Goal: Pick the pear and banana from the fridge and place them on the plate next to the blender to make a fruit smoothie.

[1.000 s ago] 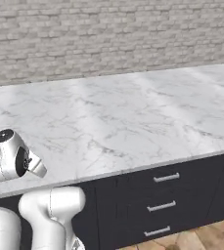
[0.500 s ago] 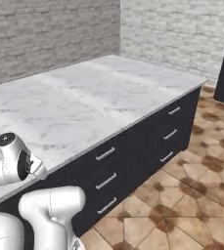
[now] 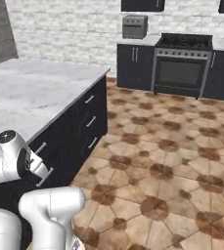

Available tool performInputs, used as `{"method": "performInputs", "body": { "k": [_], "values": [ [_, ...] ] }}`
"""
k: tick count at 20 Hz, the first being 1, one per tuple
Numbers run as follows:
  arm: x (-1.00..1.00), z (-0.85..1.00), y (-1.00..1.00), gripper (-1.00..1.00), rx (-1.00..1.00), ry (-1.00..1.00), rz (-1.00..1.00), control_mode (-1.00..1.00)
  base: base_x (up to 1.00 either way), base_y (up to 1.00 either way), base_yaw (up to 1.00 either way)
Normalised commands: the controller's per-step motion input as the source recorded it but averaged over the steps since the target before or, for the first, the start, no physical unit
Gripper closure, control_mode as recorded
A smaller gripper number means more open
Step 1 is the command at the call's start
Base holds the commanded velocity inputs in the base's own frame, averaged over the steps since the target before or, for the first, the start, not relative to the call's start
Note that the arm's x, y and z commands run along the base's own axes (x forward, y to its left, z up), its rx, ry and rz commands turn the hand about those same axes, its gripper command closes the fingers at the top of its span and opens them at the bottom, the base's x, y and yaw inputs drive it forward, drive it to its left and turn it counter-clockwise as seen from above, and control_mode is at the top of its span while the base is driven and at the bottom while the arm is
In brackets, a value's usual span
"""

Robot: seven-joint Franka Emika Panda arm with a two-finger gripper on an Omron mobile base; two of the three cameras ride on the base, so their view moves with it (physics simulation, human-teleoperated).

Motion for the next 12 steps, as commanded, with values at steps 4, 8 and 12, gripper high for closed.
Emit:
{"method": "performInputs", "body": {
  "k": [4, 8, 12],
  "values": [
    [0.0, 0.0, 0.0, -1.0, 0.0, 0.0, 0.0, 1.0, 0.0, -0.69, -0.69],
    [0.0, 0.0, 0.0, -1.0, 0.0, 0.0, 0.0, 1.0, 0.0, -0.59, -0.67],
    [0.0, 0.0, 0.0, -1.0, 0.0, 0.0, 0.0, 1.0, 0.0, -0.35, -0.69]
  ]
}}
